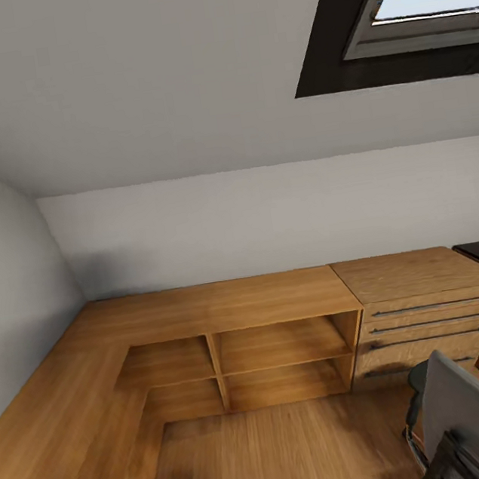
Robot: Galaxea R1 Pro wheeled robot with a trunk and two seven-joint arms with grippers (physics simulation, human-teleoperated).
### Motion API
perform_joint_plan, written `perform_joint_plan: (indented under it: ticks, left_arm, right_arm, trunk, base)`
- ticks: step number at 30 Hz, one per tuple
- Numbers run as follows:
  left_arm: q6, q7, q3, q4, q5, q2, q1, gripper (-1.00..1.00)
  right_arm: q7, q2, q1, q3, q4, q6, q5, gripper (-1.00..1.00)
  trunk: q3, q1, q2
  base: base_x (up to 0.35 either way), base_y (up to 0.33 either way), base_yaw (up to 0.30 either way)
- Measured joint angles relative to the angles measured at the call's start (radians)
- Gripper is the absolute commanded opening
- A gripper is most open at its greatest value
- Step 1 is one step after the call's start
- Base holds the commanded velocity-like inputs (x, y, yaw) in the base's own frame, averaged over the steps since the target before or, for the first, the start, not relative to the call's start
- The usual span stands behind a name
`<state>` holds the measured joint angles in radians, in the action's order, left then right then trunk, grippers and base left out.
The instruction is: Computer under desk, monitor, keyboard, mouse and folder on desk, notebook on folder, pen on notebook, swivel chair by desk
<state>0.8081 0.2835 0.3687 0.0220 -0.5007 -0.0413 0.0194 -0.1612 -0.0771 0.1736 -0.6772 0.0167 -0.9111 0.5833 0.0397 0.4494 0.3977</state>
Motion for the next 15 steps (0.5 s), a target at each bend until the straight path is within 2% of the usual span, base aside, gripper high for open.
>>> perform_joint_plan:
  ticks: [6, 15]
  left_arm:
    - [0.000, 0.000, 0.000, 0.000, 0.000, 0.000, 0.000, 1.00]
    - [0.001, 0.000, 0.000, 0.000, 0.000, 0.000, 0.000, 1.00]
  right_arm:
    - [-0.001, 0.000, 0.000, 0.000, -0.001, 0.033, -0.001, 1.00]
    - [0.003, 0.001, 0.000, 0.000, -0.001, 0.039, 0.000, 1.00]
  trunk:
    - [0.000, 0.000, 0.000]
    - [0.000, 0.000, 0.000]
  base:
    - [0.000, 0.000, -0.296]
    - [0.000, 0.000, -0.296]
